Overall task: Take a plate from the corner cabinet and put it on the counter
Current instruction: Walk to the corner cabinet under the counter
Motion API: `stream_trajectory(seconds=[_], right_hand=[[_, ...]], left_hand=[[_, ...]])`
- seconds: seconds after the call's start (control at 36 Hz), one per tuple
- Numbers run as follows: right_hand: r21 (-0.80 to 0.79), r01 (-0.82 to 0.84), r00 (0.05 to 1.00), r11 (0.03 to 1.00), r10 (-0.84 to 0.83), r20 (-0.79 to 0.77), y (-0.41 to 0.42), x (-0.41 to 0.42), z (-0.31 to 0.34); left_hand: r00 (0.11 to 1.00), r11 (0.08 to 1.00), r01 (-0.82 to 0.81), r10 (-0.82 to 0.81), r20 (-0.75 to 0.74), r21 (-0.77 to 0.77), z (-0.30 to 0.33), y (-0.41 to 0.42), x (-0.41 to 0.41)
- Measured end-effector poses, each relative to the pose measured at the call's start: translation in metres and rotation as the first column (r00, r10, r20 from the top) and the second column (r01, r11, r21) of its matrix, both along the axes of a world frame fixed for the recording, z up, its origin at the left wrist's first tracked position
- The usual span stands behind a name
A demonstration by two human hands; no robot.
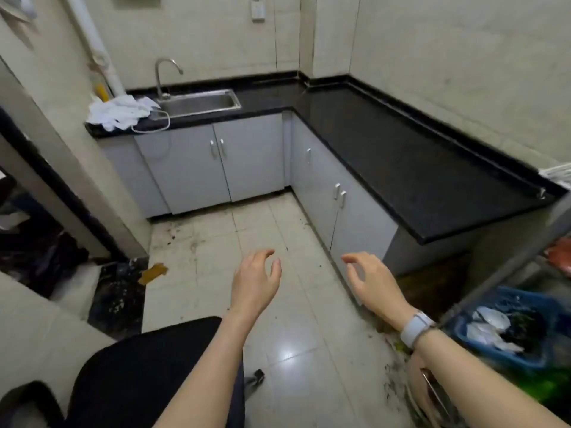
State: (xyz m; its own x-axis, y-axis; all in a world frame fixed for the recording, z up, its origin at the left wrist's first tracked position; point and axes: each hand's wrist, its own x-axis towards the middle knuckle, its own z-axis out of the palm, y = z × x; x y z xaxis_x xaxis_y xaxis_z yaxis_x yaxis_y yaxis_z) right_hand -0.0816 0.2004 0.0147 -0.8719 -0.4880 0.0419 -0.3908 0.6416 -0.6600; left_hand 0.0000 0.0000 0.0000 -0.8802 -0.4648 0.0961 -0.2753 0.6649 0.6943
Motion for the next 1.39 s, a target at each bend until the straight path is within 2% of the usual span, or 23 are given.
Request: stream_trajectory(seconds=[0.17, 0.33, 0.47, 0.61, 0.78, 0.97, 1.14, 1.39], right_hand=[[0.089, 0.076, 0.969, 0.993, -0.094, 0.226, 0.002, -0.007, -0.076], [0.173, 0.079, 0.916, 0.982, -0.14, 0.376, -0.006, -0.059, -0.123], [0.24, 0.029, 0.874, 0.97, -0.141, 0.465, -0.028, -0.142, -0.139], [0.244, -0.055, 0.878, 0.968, -0.069, 0.473, -0.071, -0.237, -0.13], [0.246, -0.122, 0.886, 0.962, -0.006, 0.463, -0.134, -0.329, -0.123], [0.256, -0.221, 0.891, 0.941, 0.088, 0.446, -0.234, -0.43, -0.13], [0.26, -0.168, 0.909, 0.951, 0.047, 0.413, -0.332, -0.523, -0.135], [0.238, 0.011, 0.917, 0.971, -0.105, 0.384, -0.462, -0.636, -0.121]], left_hand=[[0.993, 0.975, -0.084, 0.064, 0.103, 0.204, -0.062, 0.004, -0.004], [0.961, 0.963, -0.136, 0.072, 0.267, 0.231, -0.116, -0.013, -0.047], [0.925, 0.971, -0.117, 0.029, 0.378, 0.21, -0.133, -0.039, -0.122], [0.893, 0.979, -0.098, 0.007, 0.45, 0.178, -0.126, -0.074, -0.213], [0.903, 0.975, -0.144, 0.06, 0.426, 0.169, -0.106, -0.121, -0.3], [0.892, 0.968, -0.212, 0.136, 0.431, 0.133, -0.112, -0.216, -0.381], [0.894, 0.963, -0.227, 0.146, 0.424, 0.147, -0.123, -0.323, -0.465], [0.904, 0.972, -0.184, 0.109, 0.414, 0.147, -0.108, -0.468, -0.595]])
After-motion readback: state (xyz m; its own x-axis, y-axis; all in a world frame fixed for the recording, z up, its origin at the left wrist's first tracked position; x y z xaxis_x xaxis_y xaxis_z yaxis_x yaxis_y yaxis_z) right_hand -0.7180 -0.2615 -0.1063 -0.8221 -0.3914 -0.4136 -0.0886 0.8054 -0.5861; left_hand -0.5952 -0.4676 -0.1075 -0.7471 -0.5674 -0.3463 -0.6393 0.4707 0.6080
